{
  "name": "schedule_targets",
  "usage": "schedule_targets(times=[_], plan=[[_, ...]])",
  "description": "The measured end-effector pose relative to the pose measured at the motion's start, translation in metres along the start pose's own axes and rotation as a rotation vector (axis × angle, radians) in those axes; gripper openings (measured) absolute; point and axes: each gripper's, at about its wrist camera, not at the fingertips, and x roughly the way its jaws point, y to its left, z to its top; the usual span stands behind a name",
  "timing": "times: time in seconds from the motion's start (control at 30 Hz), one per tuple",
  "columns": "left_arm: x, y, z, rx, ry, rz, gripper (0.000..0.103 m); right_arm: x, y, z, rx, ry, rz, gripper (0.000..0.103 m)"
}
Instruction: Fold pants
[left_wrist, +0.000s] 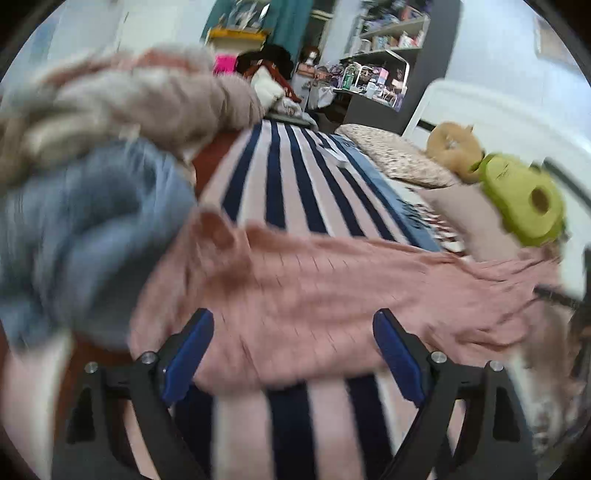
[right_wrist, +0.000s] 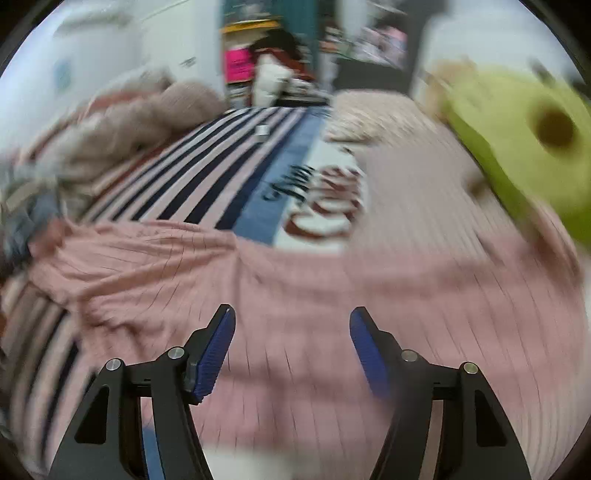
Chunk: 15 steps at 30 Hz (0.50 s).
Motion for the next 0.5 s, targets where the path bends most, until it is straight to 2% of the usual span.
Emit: schedule_targets(times=[0.1, 0.13, 0.2, 0.33, 0.4, 0.47, 0.5], plan=[[0.003, 0.002, -0.023, -0.094, 0.066, -0.093, 0.086, -0.018, -0.023, -0.032, 0.155, 0.054, 0.074, 0.062], [0.006, 0.002, -0.027, -0.113, 0.079, -0.109, 0.086, -0.018, -0.026, -0.043, 0.19, 0.072, 0.088, 0.063], [0.018, 0.001, -0.032, -0.134, 0.109, -0.108, 0.086, -0.019, -0.022, -0.05, 0.187, 0.041, 0.077, 0.063], [0.038, 0.004, -0.025, -0.174, 0.111, -0.092, 0.086, -0.012, -0.018, -0.04, 0.204, -0.016, -0.002, 0.065], [0.049, 0.006, -0.018, -0.185, 0.1, -0.057, 0.086, -0.011, -0.021, -0.032, 0.212, -0.068, -0.074, 0.065], [0.058, 0.011, -0.012, -0.196, 0.099, -0.041, 0.086, -0.013, -0.026, -0.024, 0.198, -0.129, -0.201, 0.065], [0.064, 0.011, -0.009, -0.206, 0.098, -0.031, 0.085, -0.014, -0.03, -0.021, 0.2, -0.141, -0.232, 0.069]])
